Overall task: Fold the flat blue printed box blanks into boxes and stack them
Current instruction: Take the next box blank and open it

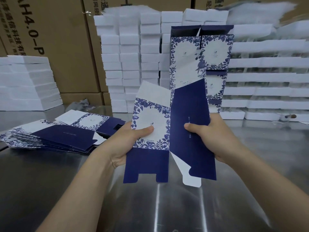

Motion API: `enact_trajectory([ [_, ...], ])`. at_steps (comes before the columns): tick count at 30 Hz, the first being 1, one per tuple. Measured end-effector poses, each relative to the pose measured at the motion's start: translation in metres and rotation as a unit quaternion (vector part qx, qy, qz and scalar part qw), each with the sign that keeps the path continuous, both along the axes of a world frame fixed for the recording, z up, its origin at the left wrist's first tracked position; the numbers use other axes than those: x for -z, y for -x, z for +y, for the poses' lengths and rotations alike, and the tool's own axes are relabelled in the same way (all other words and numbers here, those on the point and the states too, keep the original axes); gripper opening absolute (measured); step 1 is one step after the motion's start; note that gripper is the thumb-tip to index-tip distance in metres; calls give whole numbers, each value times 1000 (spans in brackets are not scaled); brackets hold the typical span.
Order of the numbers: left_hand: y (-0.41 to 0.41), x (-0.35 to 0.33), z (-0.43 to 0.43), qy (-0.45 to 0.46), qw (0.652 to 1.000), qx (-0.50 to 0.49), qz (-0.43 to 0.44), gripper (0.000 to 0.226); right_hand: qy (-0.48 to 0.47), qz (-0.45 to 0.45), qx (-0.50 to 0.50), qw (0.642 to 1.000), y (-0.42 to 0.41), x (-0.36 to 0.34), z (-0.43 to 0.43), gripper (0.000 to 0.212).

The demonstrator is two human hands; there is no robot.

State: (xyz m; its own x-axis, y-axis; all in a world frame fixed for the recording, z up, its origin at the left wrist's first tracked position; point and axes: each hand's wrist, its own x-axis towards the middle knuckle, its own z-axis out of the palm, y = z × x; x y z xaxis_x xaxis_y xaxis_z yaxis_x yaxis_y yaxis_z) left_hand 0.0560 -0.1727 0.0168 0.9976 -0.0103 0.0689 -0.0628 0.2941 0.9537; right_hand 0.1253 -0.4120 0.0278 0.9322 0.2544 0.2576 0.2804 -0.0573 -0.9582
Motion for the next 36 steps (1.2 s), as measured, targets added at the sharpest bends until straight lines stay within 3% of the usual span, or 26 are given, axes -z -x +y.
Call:
enact_trajectory([
  [3,0,-2,-10,-20,1000,-14,-10,21,56,-40,65,996,4,1,8,9],
  [8,1,-4,-20,-64,997,-20,-30,21,81,-90,89,989,12,-3,12,14],
  [10,2,-7,-17,-43,999,-17,-27,24,29,-63,45,997,11,-9,5,6],
  [13,5,-8,-4,27,999,-7,-26,43,-99,21,-81,992,8,-22,-17,16],
  [19,8,2,-18,161,968,180,-73,40,-248,157,-303,907,13,-18,-21,29],
  [22,6,6,-20,185,961,196,-67,51,-259,174,-353,882,16,-12,-12,46],
  [24,8,2,-11,177,966,175,-68,49,-248,177,-324,896,14,-12,-9,49],
  [28,10,-7,11,134,990,36,-22,50,-166,120,-153,967,3,-5,-3,51],
  [32,5,-7,22,162,987,-4,-2,49,-130,135,-23,982,-7,5,-1,54],
  [36,0,-4,19,96,995,-25,30,42,-120,127,-1,985,-19,13,-5,22],
])
